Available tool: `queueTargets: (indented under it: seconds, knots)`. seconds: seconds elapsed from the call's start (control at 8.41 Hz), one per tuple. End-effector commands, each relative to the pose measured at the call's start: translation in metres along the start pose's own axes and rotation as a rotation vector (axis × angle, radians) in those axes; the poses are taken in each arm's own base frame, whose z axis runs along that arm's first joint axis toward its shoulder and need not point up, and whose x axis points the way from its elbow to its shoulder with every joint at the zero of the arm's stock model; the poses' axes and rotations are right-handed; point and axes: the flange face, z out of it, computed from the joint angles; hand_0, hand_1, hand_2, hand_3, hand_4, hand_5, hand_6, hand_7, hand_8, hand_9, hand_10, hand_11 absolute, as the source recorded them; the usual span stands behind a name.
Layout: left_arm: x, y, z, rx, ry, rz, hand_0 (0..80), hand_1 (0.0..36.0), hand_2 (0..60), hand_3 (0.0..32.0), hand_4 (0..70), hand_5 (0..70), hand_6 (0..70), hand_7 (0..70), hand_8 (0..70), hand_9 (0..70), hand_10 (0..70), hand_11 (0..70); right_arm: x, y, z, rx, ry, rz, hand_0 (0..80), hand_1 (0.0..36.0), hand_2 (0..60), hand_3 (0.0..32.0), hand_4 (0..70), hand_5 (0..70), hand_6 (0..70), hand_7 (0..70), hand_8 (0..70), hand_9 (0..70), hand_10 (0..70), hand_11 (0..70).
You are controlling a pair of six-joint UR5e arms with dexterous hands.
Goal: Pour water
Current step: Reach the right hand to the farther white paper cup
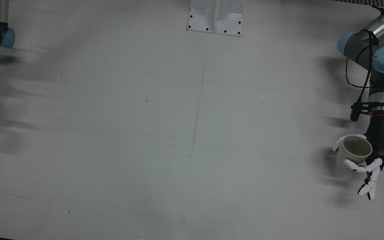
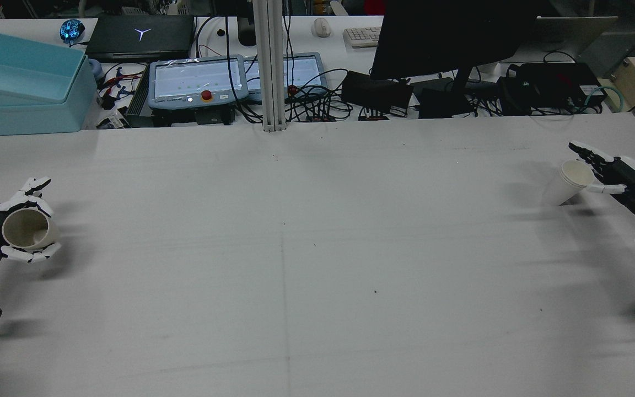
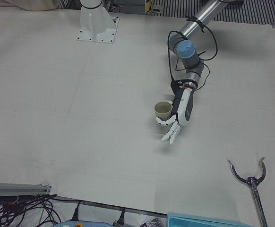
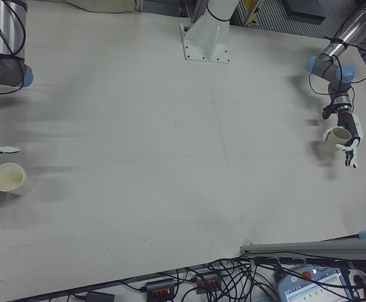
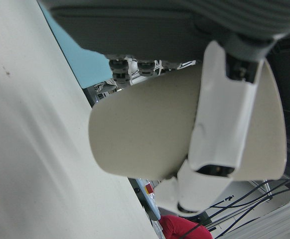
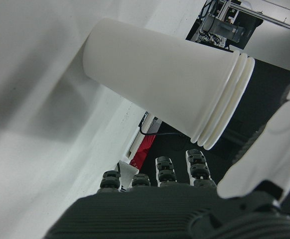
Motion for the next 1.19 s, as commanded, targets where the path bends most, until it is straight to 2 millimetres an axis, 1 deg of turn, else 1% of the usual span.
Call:
queueTargets:
  seconds: [0.0, 0.24, 0.36, 0.59, 0.71, 0.95, 1.07]
  knots:
    - [0.0, 0.0, 0.0, -0.001, 0.002, -0.003, 74.9, 36.0, 60.0, 0.0, 64.2, 70.0, 10.9, 14.3, 3.9, 3.5, 6.1, 11.6, 0.013, 0.0, -0.005, 0.003, 0.029, -0.014, 41.3, 8.3, 11.6, 0.0, 11.6, 10.0, 5.1, 12.2, 1.3, 2.5, 3.0, 5.2]
    - [0.001, 0.001, 0.0, -0.002, 0.002, -0.004, 75.1, 36.0, 60.0, 0.0, 63.8, 70.0, 10.8, 14.2, 3.8, 3.4, 6.1, 11.7, 0.019, -0.012, -0.017, 0.03, 0.047, -0.021, 43.1, 9.6, 12.4, 0.0, 11.2, 10.4, 5.1, 12.4, 2.2, 3.0, 3.1, 5.4]
    - [0.001, 0.002, 0.001, -0.002, 0.004, -0.003, 74.9, 36.0, 60.0, 0.0, 63.3, 70.0, 10.7, 14.0, 3.7, 3.3, 6.1, 11.6, 0.019, -0.012, -0.017, 0.03, 0.047, -0.021, 43.6, 10.0, 12.8, 0.0, 10.7, 10.3, 5.0, 12.3, 2.3, 3.2, 3.2, 5.6]
    - [0.001, 0.003, 0.001, -0.003, 0.005, -0.007, 74.9, 36.0, 60.0, 0.0, 62.7, 70.0, 10.5, 14.0, 3.6, 3.3, 6.2, 11.8, 0.019, -0.009, -0.013, 0.025, 0.044, -0.02, 45.7, 11.2, 11.4, 0.0, 9.4, 9.6, 4.1, 10.8, 1.9, 2.4, 3.1, 5.6]
    - [0.002, 0.005, 0.001, -0.007, 0.008, -0.01, 75.7, 36.0, 60.0, 0.0, 62.5, 70.0, 10.4, 14.0, 3.5, 3.3, 6.3, 11.9, 0.019, -0.007, -0.009, 0.021, 0.046, -0.021, 46.3, 12.3, 10.9, 0.0, 9.6, 9.9, 4.2, 11.0, 2.0, 2.5, 3.1, 5.8]
    - [0.004, 0.005, 0.001, -0.007, 0.008, -0.01, 76.8, 36.0, 60.0, 0.0, 62.1, 70.0, 10.3, 13.7, 3.2, 2.9, 6.2, 11.8, 0.022, -0.002, -0.003, 0.012, 0.046, -0.032, 46.8, 12.8, 10.8, 0.0, 10.3, 10.4, 4.6, 11.8, 2.3, 3.0, 3.2, 5.9]
    - [0.004, 0.005, 0.001, -0.006, 0.009, -0.01, 75.9, 36.0, 60.0, 0.0, 62.1, 70.0, 10.4, 13.7, 3.3, 2.8, 6.2, 11.8, 0.024, -0.001, -0.002, 0.015, 0.04, -0.032, 47.2, 13.3, 11.2, 0.0, 11.0, 10.8, 5.1, 12.5, 2.4, 3.3, 3.3, 6.1]
